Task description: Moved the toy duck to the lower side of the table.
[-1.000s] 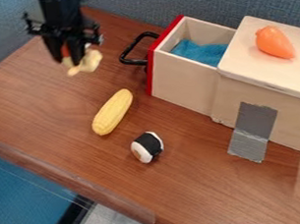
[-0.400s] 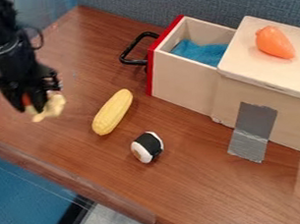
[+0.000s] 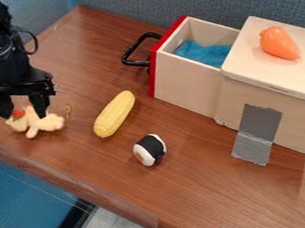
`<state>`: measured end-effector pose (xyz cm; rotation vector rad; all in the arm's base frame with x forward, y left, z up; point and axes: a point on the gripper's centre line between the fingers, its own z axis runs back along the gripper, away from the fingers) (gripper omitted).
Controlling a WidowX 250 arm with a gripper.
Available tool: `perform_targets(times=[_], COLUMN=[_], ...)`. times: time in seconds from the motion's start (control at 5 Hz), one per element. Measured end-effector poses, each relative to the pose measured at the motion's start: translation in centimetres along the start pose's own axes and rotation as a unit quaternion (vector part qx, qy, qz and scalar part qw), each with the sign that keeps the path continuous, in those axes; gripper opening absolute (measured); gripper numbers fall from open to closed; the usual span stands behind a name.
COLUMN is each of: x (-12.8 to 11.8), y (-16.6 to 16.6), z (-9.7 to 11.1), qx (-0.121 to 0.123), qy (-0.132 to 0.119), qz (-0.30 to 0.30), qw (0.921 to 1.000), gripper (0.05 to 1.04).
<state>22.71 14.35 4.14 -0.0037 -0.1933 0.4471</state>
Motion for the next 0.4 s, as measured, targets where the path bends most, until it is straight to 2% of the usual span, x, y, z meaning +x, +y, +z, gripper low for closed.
perform_targets(times=[0.2,0.4], x=[0.3,1.2], y=[-0.6,-1.7], z=[0.3,1.4], qx=[0.0,-0.001], qy=[-0.003,-0.013], qz=[-0.005,-0.03], qw=[1.0,0.9995], gripper=[1.011,1.005])
